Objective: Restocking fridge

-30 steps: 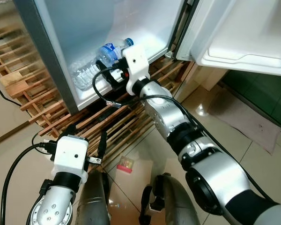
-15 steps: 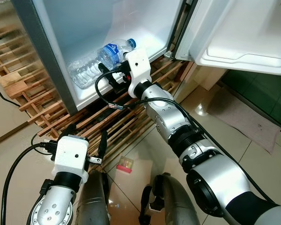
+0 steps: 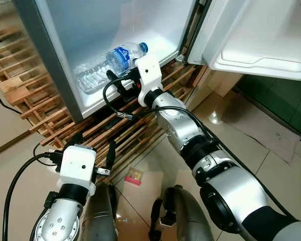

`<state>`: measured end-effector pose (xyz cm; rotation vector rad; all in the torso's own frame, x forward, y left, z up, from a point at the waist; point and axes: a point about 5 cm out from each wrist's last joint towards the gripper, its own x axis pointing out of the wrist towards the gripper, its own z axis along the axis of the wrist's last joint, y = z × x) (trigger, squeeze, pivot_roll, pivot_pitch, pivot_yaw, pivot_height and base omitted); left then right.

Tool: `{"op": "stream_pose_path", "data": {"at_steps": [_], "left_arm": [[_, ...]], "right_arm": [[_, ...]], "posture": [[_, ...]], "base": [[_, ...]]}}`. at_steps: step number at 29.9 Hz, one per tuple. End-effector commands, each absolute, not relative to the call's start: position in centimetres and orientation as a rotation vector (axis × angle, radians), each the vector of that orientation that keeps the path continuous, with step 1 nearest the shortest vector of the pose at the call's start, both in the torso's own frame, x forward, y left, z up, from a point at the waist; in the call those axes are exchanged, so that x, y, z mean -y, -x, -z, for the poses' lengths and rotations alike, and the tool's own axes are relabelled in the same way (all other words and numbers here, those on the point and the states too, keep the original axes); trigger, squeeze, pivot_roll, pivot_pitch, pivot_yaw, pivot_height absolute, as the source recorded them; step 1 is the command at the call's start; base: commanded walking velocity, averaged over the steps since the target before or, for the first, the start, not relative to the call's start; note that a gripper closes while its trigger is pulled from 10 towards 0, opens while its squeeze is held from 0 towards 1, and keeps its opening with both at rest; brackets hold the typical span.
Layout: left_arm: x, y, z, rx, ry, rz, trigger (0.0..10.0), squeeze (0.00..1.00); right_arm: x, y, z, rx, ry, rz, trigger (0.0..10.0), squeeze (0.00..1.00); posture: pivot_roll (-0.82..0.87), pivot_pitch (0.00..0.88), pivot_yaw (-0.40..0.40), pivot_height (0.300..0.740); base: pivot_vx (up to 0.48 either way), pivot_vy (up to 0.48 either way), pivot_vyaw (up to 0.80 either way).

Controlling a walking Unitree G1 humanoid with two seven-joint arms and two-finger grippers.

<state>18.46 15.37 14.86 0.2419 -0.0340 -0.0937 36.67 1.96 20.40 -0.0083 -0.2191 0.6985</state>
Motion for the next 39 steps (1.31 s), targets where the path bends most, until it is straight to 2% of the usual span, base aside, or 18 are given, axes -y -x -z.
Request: {"op": "stream_pose_path", "data": {"at_steps": [1, 5, 22, 27, 33, 37, 39], "left_arm": [[-15.1, -18.4, -14.4, 0.017, -0.237, 0.098, 10.0, 0.00], [-15.1, -18.6, -14.4, 0.025, -0.237, 0.095, 10.0, 0.00], [-14.9, -19.1, -14.4, 0.041, -0.237, 0.099, 10.0, 0.00], [-14.8, -19.5, -14.3, 0.052, -0.253, 0.109, 10.0, 0.00], [-14.7, -20.5, -14.2, 0.069, -0.286, 0.103, 10.0, 0.00], [-14.3, -23.4, -14.1, 0.083, -0.275, 0.090, 10.0, 0.00], [-14.3, -23.9, -13.9, 0.078, -0.267, 0.089, 10.0, 0.00]], "right_arm": [[-5.7, -34.1, -19.1, 0.185, -0.152, -0.759, 10.0, 0.00], [-5.0, -34.4, -19.3, 0.198, -0.175, -0.739, 10.0, 0.00], [-4.8, -34.1, -19.6, 0.221, -0.195, -0.748, 10.0, 0.00], [-4.7, -34.0, -19.4, 0.222, -0.206, -0.750, 10.0, 0.00], [-3.4, -33.6, -19.0, 0.235, -0.200, -0.733, 10.0, 0.00], [0.6, -33.4, -16.9, 0.202, -0.153, -0.649, 10.0, 0.00], [1.4, -33.6, -16.4, 0.186, -0.146, -0.628, 10.0, 0.00]], "posture": [[0.23, 0.233, -0.160, 0.660], [0.22, 0.228, -0.160, 0.660], [0.21, 0.220, -0.158, 0.740], [0.21, 0.198, -0.158, 0.740], [0.20, 0.164, -0.160, 0.740], [0.15, 0.062, -0.151, 0.740], [0.15, 0.046, -0.149, 0.740]], "base": [[0.000, 0.000, 0.00], [0.000, 0.000, 0.00], [0.000, 0.000, 0.00], [0.000, 0.000, 0.00], [0.000, 0.000, 0.00], [0.000, 0.000, 0.00], [0.000, 0.000, 0.00]]}}
